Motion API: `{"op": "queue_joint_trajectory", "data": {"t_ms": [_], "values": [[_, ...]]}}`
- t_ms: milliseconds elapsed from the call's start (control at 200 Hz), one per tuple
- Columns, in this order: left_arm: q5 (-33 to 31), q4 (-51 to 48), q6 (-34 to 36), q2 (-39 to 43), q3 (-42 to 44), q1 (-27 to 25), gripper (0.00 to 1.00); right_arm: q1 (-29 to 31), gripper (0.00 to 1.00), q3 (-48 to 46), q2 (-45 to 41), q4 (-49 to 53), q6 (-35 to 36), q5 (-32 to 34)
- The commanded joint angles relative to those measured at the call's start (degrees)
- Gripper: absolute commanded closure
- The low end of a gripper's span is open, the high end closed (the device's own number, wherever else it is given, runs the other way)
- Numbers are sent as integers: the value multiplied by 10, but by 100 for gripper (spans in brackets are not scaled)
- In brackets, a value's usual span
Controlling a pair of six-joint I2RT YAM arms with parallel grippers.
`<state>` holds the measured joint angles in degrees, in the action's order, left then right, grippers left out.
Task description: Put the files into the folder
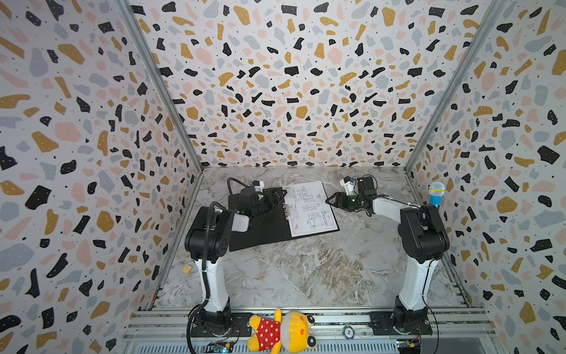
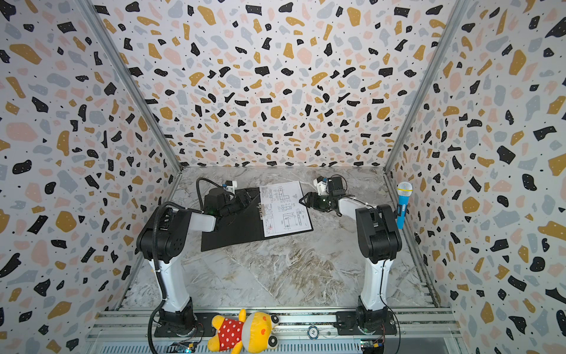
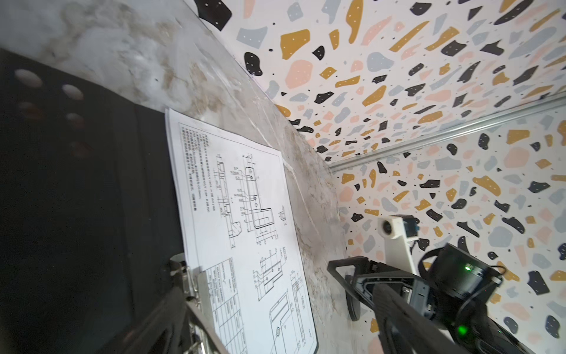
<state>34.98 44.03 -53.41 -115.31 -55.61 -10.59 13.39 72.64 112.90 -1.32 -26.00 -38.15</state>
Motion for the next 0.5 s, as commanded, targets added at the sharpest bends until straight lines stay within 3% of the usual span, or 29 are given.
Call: {"op": "queue_joint_trajectory", "data": {"t_ms": [0, 175, 496], "values": [[-27, -74, 55, -2, -24, 1, 8, 13, 32, 12, -18, 3, -14, -5], [-57, -165, 105, -22, -63, 1, 27, 20, 32, 18, -11, 6, -16, -4], [-74, -200, 124, -51, -97, 0, 67, 21, 32, 21, -8, 15, -10, 1]]}}
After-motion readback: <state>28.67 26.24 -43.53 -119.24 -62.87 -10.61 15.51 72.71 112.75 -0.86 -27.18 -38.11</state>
